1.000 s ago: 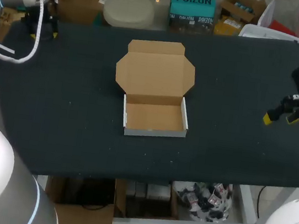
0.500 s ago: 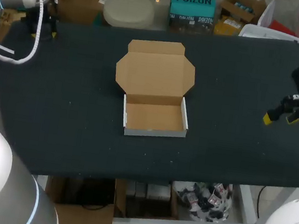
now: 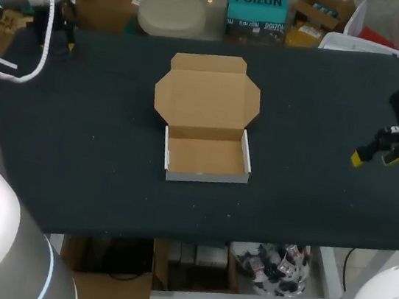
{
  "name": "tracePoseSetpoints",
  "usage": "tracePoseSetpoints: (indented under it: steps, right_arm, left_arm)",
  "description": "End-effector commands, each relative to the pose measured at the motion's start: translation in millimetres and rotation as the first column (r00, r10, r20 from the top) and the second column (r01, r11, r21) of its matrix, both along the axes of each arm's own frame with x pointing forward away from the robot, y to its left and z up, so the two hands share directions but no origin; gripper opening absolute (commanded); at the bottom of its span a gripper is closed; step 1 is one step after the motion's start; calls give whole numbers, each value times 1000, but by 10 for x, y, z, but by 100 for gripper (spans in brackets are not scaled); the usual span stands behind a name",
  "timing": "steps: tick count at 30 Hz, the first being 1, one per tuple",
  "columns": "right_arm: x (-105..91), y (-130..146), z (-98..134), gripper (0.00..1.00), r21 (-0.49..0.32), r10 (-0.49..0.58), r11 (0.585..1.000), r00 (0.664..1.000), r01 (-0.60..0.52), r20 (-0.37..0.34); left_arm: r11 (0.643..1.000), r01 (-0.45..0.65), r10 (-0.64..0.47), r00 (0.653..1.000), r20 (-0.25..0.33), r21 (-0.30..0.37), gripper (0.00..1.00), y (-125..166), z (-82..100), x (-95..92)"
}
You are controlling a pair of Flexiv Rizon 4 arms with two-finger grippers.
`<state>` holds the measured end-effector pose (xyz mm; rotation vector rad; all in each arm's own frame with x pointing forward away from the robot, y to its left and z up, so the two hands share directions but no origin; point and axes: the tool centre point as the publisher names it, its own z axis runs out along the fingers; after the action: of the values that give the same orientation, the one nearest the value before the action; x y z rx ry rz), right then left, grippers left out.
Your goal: Assemble the packaging by folding the flat box into shape, placing the metal phone stand inside, and closing the box properly
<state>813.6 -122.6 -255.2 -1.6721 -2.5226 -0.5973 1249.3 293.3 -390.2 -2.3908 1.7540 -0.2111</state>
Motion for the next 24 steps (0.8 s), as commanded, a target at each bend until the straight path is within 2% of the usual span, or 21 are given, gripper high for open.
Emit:
tracePoseSetpoints:
  steps: [1, 2, 18, 24]
  right_arm:
    - [3, 0, 16, 100, -1, 1, 1000, 1000, -1, -5]
    - [3, 0, 16, 100, -1, 1, 1000, 1000, -1, -5]
    - [3, 0, 16, 100, -1, 1, 1000, 1000, -1, -5]
    - [41, 106, 46, 100, 41, 142, 988, 980, -148, 137]
  left_arm:
    - [999, -27, 28, 998, -56, 20, 0, 21, 201, -95]
    - [998, -32, 35, 998, -54, 54, 0, 46, 248, -146]
    - [999, -26, 28, 998, -56, 44, 0, 42, 266, -170]
    - [999, 9, -9, 1000, 1, 35, 0, -54, 406, -448]
